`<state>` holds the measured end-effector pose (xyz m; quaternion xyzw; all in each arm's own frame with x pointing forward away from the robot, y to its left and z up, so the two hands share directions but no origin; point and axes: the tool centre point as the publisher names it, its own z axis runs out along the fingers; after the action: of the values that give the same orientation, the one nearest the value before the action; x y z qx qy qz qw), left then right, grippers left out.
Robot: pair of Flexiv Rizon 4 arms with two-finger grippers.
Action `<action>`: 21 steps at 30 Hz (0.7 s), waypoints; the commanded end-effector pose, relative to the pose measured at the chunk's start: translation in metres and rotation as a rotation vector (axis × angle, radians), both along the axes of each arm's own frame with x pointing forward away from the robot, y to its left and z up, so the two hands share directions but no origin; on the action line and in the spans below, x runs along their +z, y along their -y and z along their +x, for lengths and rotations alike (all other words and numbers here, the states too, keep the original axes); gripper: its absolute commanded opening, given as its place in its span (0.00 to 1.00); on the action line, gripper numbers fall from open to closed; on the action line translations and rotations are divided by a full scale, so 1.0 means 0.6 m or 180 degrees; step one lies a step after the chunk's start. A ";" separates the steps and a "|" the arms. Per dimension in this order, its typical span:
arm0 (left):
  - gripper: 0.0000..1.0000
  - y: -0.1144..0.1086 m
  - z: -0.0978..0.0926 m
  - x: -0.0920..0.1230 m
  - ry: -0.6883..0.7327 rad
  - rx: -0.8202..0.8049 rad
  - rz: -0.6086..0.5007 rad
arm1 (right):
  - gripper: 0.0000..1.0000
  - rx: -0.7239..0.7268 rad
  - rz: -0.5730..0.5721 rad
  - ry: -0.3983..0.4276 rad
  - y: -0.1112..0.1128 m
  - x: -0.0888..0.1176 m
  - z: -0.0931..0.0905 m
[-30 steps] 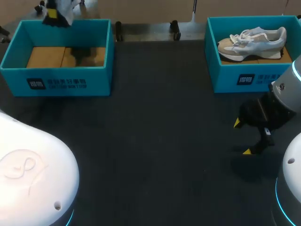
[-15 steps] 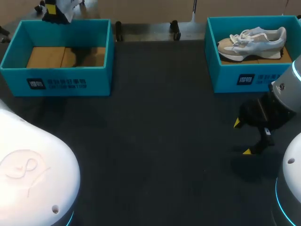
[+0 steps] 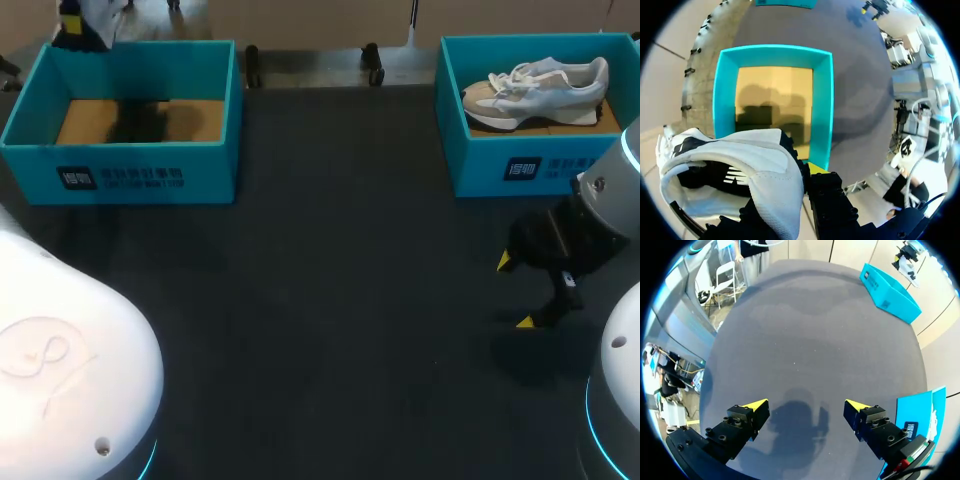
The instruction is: Take the shoe out of the shoebox, open the shoe tongue, remove and reinsert the insole, then place the shoe into the shoebox
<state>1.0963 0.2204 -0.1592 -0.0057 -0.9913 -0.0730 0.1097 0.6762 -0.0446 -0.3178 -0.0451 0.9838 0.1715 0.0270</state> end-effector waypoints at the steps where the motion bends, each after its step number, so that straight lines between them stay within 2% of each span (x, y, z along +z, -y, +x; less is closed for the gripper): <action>1: 0.00 -0.024 0.013 -0.009 -0.0033 -0.0262 -0.0041 | 1.00 0.0000 -0.0005 0.0007 0.000 -0.001 -0.002; 7: 0.00 -0.052 -0.002 -0.005 0.0106 -0.0990 -0.0028 | 1.00 0.0000 -0.0005 0.0007 0.000 -0.001 -0.002; 10: 0.00 -0.067 -0.022 0.000 0.0143 -0.1755 0.0036 | 1.00 0.0000 -0.0005 0.0007 0.000 -0.001 -0.002; 11: 0.00 -0.074 -0.033 0.001 0.0090 -0.2200 0.0046 | 1.00 0.0000 -0.0005 0.0007 0.000 -0.001 -0.002; 12: 0.00 -0.081 -0.040 0.002 0.0168 -0.2376 0.0107 | 1.00 0.0000 -0.0005 0.0007 0.000 -0.001 -0.002; 15: 0.00 -0.100 -0.056 0.009 0.0025 -0.3097 0.0069 | 1.00 0.0000 -0.0005 0.0007 0.000 -0.001 -0.002; 17: 0.00 -0.110 -0.068 0.011 -0.0008 -0.3471 0.0190 | 1.00 0.0000 -0.0005 0.0007 0.000 -0.001 -0.002; 21: 0.00 -0.117 -0.069 0.010 -0.0012 -0.3502 0.0114 | 1.00 0.0000 -0.0005 0.0007 0.000 -0.001 -0.002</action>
<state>1.0786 0.2830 -0.1584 -0.3219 -0.9319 -0.1065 0.1289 0.6761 -0.0445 -0.3178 -0.0451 0.9838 0.1715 0.0270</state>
